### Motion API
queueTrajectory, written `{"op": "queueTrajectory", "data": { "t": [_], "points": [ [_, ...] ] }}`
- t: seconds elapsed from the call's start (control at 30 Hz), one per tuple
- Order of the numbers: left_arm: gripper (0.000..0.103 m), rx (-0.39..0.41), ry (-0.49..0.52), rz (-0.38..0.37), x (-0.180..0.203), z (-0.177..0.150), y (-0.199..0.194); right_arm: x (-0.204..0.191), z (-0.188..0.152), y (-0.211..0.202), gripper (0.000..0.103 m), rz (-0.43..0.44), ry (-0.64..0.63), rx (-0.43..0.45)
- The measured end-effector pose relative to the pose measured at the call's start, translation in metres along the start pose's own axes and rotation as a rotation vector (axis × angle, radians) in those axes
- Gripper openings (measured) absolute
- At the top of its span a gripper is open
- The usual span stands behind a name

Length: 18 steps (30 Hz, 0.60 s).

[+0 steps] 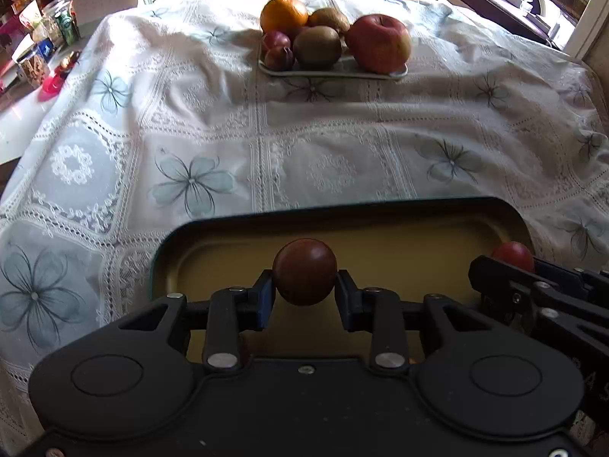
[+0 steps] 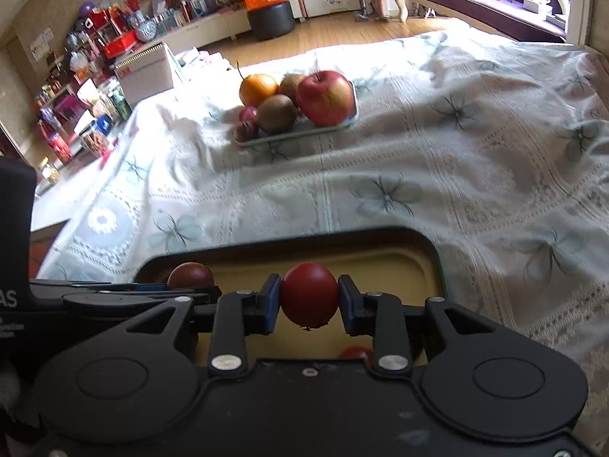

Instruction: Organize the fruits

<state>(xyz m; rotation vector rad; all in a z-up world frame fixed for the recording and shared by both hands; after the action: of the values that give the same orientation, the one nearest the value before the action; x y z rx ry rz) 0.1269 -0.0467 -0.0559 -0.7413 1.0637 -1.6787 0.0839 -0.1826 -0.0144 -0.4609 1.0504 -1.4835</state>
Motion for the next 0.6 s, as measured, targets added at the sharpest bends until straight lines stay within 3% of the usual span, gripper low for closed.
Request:
{"op": "queueTrajectory", "data": {
  "t": [0.3,0.6],
  "points": [
    [0.042,0.041,0.02,0.059,0.006,-0.007,0.003,-0.001,-0.013,0.019,0.035,-0.036,-0.005,-0.023],
    [0.043,0.036,-0.014,0.038,0.002,-0.026,-0.006,0.006,-0.019,0.006,0.035,-0.013,-0.006,-0.005]
  ]
}}
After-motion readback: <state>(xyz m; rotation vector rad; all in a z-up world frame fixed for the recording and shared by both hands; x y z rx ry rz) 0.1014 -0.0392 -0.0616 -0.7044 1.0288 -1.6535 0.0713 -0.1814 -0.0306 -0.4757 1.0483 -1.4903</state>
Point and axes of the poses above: each gripper's, at about its wrist camera, not at the fingertips, and y roughly the way its jaws point, x to its right, z to its top, the point moved 4 cm from there along y, roughly the way its jaws point, and after that the axes turned 11 degrees about y, right-handed, at the moved point
